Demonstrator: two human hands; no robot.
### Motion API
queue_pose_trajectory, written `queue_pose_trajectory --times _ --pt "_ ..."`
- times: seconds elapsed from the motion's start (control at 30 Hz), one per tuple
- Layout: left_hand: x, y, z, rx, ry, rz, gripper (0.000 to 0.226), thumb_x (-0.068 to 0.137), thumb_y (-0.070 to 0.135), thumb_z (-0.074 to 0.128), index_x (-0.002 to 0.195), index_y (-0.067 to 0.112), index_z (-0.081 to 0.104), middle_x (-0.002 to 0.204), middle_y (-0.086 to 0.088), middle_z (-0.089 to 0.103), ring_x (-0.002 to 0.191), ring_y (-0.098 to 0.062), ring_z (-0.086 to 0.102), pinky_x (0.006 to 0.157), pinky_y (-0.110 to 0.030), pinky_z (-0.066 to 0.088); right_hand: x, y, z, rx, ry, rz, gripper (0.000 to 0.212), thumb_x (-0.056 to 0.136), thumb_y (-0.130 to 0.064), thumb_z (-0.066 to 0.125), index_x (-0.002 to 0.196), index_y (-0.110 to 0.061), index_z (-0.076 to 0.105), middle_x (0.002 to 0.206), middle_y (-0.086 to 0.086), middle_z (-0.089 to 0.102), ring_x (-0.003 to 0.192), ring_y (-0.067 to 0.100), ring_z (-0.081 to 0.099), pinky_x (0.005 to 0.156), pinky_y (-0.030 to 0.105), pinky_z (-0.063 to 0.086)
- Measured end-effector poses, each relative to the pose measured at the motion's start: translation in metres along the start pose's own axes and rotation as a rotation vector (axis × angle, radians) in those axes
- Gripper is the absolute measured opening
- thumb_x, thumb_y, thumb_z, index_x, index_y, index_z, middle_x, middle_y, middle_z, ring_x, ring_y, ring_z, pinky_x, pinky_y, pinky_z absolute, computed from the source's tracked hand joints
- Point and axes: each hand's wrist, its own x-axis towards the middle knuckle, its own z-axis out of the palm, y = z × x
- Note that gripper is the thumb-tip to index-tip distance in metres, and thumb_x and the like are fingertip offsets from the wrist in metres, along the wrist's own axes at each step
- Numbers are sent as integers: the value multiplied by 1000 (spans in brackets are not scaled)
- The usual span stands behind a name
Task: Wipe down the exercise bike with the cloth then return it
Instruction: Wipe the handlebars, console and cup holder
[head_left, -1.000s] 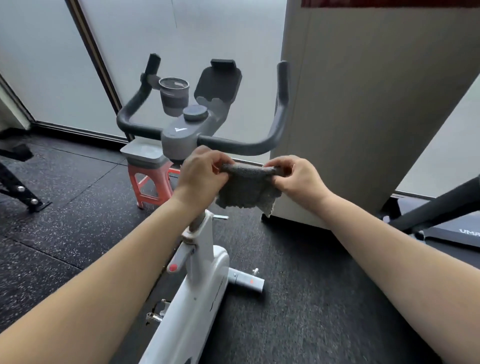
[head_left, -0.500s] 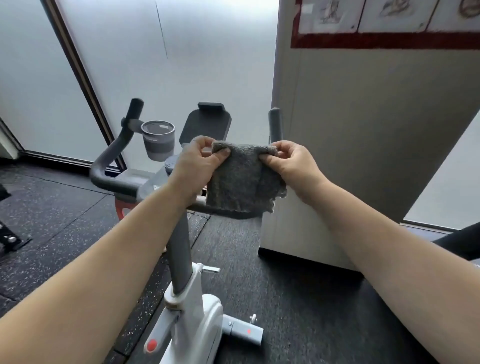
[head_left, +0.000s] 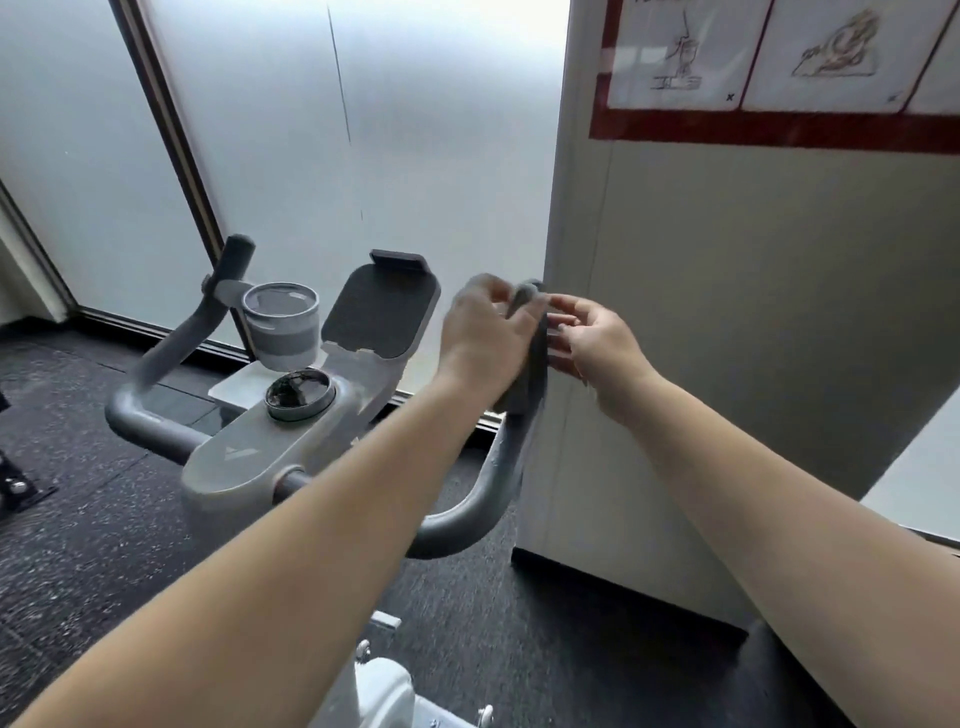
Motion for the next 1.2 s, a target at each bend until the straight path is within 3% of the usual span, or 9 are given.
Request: queue_pose_trajectory --times 0.2,0.33,0.5,0.63,0.73,0.83,0.97,1.07,1.2 --pt "8 -19 16 31 50 98 22 88 32 61 108 21 63 113 0 55 107 -19 55 99 -34 43 7 1 -10 70 -2 12 30 84 -5 54 112 -7 64 98 14 70 79 21 66 77 35 56" --pt "14 -18 38 5 -141 -84 69 92 38 52 148 14 19 146 -11 34 134 -25 35 111 -35 29 10 3 -10 74 5 10 26 93 -8 46 113 -12 63 97 8 70 79 18 66 72 32 58" --pt "11 -21 50 -14 -201 -176 80 92 39 47 150 21 -7 141 -14 37 124 -31 46 103 -42 40 12 7 -15 14 39 13 30 93 -3 41 103 -16 66 101 9 71 86 21 66 80 40 58" --pt "-4 -27 41 106 -273 -193 59 91 34 43 142 17 19 126 -14 53 110 -33 56 94 -47 46 13 10 -13 42 34 17 27 95 -6 43 109 -16 64 101 5 72 83 17 67 78 36 58" --pt "-18 -39 24 273 -345 -133 18 95 25 40 110 15 44 104 -10 60 94 -31 56 81 -32 42 14 10 -9 70 16 14 30 97 -4 38 109 -15 63 96 3 72 76 15 69 70 29 58" --pt "-19 -54 7 416 -376 -113 29 99 25 37 111 5 55 112 -19 62 101 -35 55 73 -28 33 14 10 -11 82 -22 19 31 98 -4 36 114 -13 62 99 6 72 79 17 71 67 27 58" --pt "-17 -43 13 95 -192 -173 33 100 31 35 115 7 53 110 -13 62 100 -29 55 74 -28 33 14 9 -13 103 -39 16 29 97 -3 39 106 -16 64 94 3 71 74 13 69 63 26 57" --pt "0 -26 40 -125 -174 -185 55 94 47 42 135 12 37 123 -10 58 108 -24 56 92 -34 44 12 7 -14 103 -44 4 21 95 -8 48 103 -17 64 92 4 70 78 16 66 68 30 59" --pt "18 -19 62 -96 -5 -232 53 91 52 46 133 21 37 119 -5 60 105 -26 60 89 -32 46 12 6 -16 112 -41 17 28 98 -6 38 113 -11 62 93 9 65 75 18 63 65 28 59"
